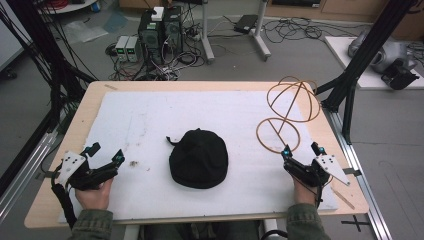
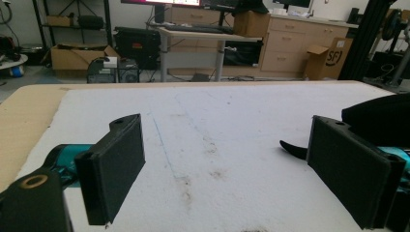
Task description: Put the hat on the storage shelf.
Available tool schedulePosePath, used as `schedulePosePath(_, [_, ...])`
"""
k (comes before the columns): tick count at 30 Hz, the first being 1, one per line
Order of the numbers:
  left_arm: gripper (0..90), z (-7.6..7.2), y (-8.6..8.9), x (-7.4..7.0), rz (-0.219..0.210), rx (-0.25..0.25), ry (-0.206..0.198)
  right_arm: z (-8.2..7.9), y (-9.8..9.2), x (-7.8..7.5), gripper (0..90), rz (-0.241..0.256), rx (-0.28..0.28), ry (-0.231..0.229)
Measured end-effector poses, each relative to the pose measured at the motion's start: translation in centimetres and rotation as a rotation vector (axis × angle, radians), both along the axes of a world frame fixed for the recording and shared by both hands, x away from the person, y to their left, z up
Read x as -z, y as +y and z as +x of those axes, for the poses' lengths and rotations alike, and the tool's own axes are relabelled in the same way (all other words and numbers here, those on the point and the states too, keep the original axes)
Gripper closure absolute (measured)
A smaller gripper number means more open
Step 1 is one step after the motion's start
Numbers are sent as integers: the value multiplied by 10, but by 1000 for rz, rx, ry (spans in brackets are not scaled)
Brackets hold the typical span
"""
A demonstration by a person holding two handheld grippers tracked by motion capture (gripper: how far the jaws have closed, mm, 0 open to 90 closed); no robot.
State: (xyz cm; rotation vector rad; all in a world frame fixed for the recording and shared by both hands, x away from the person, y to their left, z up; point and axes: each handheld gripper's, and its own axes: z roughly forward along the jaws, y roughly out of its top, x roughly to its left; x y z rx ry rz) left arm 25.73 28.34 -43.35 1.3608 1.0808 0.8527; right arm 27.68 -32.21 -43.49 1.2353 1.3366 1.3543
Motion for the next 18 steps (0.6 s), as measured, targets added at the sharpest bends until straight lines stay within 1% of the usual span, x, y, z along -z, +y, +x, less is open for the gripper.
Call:
schedulePosePath(9, [138,0,0,-1,-4,-1,-4,0,1,0,41,3,-2,2])
schedulePosePath(13, [138,0,0,-1,-2,7,-2,0,0,0,41,1,-4,1])
schedulePosePath(18, [138,-1,-3,-4,0,21,-11,1,0,0,41,1,-4,4])
